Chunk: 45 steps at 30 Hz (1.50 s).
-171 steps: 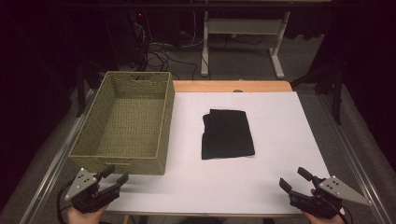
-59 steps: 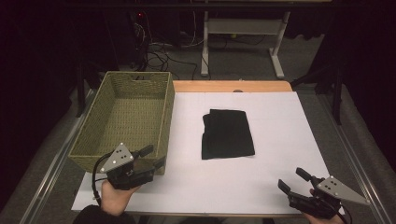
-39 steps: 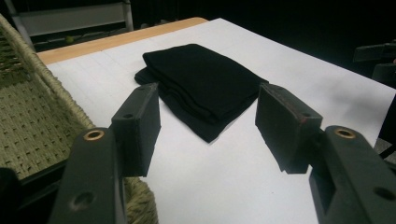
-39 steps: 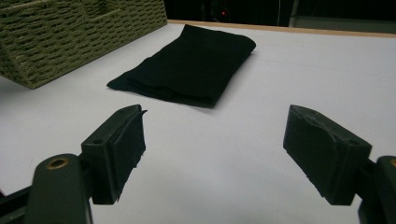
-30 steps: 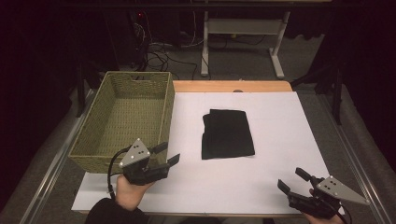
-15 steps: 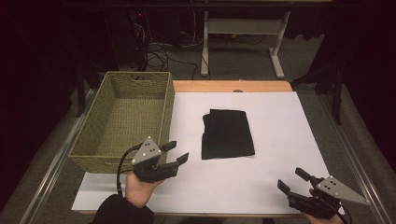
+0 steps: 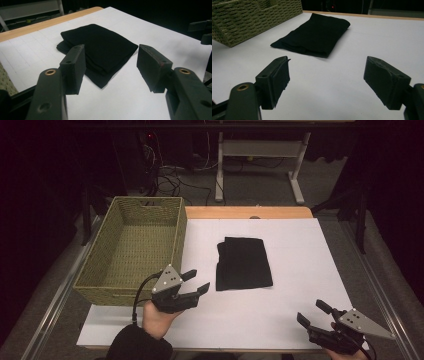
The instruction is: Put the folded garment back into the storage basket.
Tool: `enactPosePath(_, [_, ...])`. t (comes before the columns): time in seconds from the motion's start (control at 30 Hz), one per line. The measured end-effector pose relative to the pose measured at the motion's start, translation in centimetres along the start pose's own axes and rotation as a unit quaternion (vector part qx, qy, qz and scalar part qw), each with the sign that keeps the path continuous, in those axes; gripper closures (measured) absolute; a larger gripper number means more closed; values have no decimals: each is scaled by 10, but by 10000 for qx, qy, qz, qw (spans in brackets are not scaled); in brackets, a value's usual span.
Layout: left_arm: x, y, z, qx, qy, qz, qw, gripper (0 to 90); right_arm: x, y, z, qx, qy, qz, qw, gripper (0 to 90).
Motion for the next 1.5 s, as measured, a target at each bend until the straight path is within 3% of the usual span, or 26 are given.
enactPosePath(0.9, [4, 35, 1, -132, -17, 1, 9999, 380, -1, 0, 0, -13, -15, 40, 10000, 212])
enactPosePath(1.5, [-3, 66, -1, -472, -22, 117, 9988, 379, -2, 1, 0, -14, -41, 64, 10000, 212])
Point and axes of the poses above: each handheld gripper's, and its own axes: y roughly forward along the jaws, z roughly out of its top, x roughly to its right, the point moved 9 cm from there along y, roughly forward along the jaws, and after that the axes turned 11 degrees about x, right-handed, at the moved point
